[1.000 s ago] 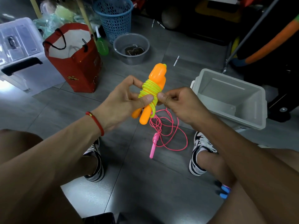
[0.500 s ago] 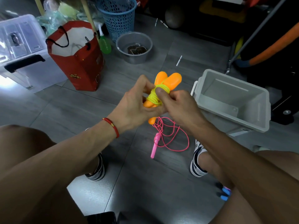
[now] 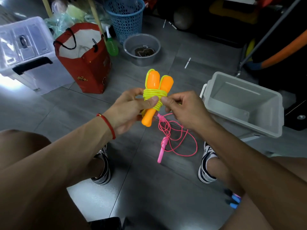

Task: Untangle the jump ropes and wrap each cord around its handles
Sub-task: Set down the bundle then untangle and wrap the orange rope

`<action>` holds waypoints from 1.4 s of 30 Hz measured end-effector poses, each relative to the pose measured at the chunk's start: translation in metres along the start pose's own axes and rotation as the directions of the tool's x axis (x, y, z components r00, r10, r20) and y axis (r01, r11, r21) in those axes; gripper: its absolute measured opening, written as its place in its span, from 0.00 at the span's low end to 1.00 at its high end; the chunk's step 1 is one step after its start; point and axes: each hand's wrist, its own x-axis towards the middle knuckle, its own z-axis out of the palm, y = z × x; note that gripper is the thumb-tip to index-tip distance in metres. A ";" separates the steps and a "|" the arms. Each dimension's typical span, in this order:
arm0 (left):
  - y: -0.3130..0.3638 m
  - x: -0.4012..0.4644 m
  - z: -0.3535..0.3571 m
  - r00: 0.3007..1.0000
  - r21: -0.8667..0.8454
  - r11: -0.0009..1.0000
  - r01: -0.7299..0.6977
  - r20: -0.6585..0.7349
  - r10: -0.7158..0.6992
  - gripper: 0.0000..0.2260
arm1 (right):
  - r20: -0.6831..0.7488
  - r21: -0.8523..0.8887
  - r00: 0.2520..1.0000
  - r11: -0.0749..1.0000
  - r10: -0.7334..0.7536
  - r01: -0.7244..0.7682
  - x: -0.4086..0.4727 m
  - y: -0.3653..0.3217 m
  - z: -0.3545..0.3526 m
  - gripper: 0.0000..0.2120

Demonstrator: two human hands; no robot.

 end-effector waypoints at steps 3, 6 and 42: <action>-0.005 0.005 0.003 0.995 0.027 0.999 0.022 -0.096 -0.019 0.19 | -0.082 -0.110 0.997 0.994 -0.005 -0.004 0.000 -0.002 0.003 0.10; -0.012 0.011 0.009 0.985 0.059 0.998 0.023 -0.170 -0.013 0.19 | -0.153 -0.218 0.987 0.976 -0.042 0.007 -0.003 -0.007 0.007 0.07; 0.000 -0.004 0.015 0.979 -0.070 0.998 0.004 -0.202 -0.018 0.22 | -0.231 -0.278 0.878 0.893 -0.419 0.353 -0.017 0.000 0.004 0.04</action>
